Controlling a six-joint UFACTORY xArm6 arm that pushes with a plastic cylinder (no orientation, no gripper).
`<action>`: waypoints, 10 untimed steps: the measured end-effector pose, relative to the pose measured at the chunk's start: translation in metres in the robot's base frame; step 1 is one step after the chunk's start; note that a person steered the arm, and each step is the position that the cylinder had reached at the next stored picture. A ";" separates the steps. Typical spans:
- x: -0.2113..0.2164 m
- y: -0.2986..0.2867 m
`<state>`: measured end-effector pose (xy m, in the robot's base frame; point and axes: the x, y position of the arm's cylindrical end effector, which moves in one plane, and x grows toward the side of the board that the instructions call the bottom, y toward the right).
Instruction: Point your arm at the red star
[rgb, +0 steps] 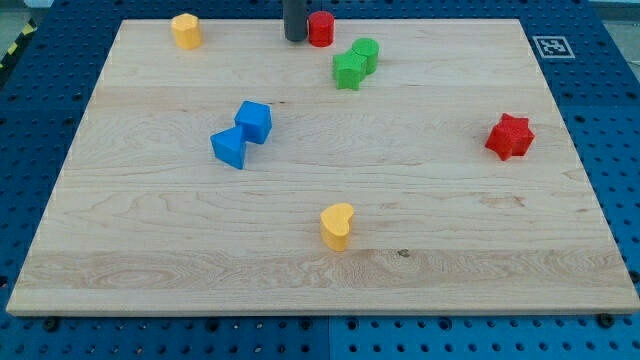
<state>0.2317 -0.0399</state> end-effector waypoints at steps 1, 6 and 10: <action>0.029 0.000; 0.103 -0.001; 0.245 0.251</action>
<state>0.4769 0.2107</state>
